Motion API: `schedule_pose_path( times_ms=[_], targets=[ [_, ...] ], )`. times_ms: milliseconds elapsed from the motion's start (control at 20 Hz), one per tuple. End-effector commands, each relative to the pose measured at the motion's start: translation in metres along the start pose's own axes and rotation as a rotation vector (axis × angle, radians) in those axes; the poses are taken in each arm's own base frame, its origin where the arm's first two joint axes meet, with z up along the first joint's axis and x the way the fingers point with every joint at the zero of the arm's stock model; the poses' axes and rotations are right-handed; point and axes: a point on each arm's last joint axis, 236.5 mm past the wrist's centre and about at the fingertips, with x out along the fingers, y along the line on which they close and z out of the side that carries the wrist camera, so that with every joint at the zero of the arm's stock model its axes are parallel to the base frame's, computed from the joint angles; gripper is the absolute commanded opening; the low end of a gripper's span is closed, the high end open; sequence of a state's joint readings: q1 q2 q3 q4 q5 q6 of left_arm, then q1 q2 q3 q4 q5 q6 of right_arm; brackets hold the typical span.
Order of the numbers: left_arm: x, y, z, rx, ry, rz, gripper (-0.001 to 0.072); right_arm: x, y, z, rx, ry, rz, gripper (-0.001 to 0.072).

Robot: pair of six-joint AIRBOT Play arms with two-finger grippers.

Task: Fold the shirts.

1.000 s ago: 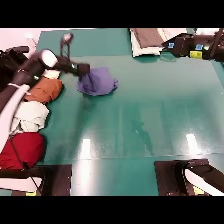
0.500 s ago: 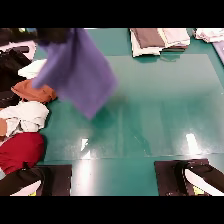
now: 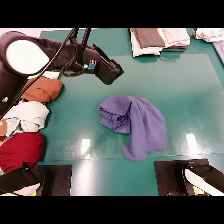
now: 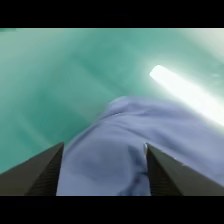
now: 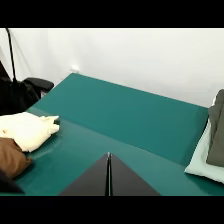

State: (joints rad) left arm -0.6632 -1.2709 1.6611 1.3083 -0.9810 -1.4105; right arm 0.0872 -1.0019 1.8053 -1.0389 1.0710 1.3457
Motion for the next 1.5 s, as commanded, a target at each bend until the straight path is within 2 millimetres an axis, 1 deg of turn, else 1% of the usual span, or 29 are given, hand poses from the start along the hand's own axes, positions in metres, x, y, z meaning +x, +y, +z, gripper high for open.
schedule_pose_path(
  times_ms=[0, 50, 100, 150, 250, 300, 400, 500, 600, 700, 800, 900, 1100, 1250, 1300, 1400, 1450],
  targets=[
    [0.001, 0.083, -0.027, -0.180, 0.065, 0.155, 0.0590, -0.001, 0.001, -0.005, -0.003, 0.022, 0.003, 0.0016],
    [0.002, 0.107, -0.048, -0.260, 0.103, 0.185, 0.0590, -0.001, 0.001, -0.005, -0.002, 0.023, 0.004, 0.0016],
    [0.006, 0.118, -0.073, -0.324, 0.155, 0.187, 0.0590, 0.000, 0.001, -0.006, -0.001, 0.025, 0.003, 0.0016],
    [0.014, 0.122, -0.105, -0.391, 0.222, 0.170, 0.0590, 0.001, 0.000, -0.008, 0.002, 0.031, 0.003, 0.0016],
    [0.035, 0.106, -0.168, -0.506, 0.347, 0.108, 0.0590, 0.007, -0.003, -0.018, 0.017, 0.054, 0.004, 0.0016],
    [0.046, 0.091, -0.196, -0.569, 0.390, 0.058, 0.0590, 0.010, -0.004, -0.024, 0.037, 0.068, 0.003, 0.0015],
    [0.067, 0.058, -0.232, -0.689, 0.410, -0.044, 0.0590, 0.015, -0.008, -0.034, 0.060, 0.093, 0.000, 0.0016],
    [0.081, 0.032, -0.254, -0.751, 0.405, -0.099, 0.0590, 0.019, -0.010, -0.041, 0.069, 0.107, -0.001, 0.0016],
    [0.092, 0.005, -0.262, -0.744, 0.400, -0.129, 0.0590, 0.022, -0.012, -0.046, 0.075, 0.117, -0.003, 0.0016],
    [0.100, -0.019, -0.258, -0.690, 0.383, -0.149, 0.0590, 0.025, -0.014, -0.051, 0.083, 0.125, -0.004, 0.0016],
    [0.108, -0.034, -0.251, -0.645, 0.342, -0.151, 0.0590, 0.027, -0.015, -0.056, 0.090, 0.136, -0.005, 0.0016],
    [0.118, -0.038, -0.249, -0.639, 0.313, -0.138, 0.0590, 0.029, -0.014, -0.059, 0.091, 0.144, -0.001, 0.0016],
    [0.136, -0.036, -0.260, -0.672, 0.350, -0.123, 0.0590, 0.032, 0.000, -0.061, 0.080, 0.152, 0.034, 0.0016],
    [0.151, -0.033, -0.259, -0.670, 0.359, -0.121, 0.0588, 0.033, 0.008, -0.062, 0.075, 0.155, 0.053, 0.0016],
    [0.153, -0.033, -0.258, -0.663, 0.361, -0.121, 0.0472, 0.033, 0.009, -0.062, 0.074, 0.156, 0.056, 0.0016],
    [0.150, -0.024, -0.255, -0.594, 0.360, -0.104, 0.0032, 0.033, 0.009, -0.062, 0.074, 0.159, 0.056, 0.0016],
    [0.145, -0.015, -0.253, -0.570, 0.372, -0.092, 0.0024, 0.032, 0.007, -0.066, 0.071, 0.173, 0.050, 0.0016]
  ],
)
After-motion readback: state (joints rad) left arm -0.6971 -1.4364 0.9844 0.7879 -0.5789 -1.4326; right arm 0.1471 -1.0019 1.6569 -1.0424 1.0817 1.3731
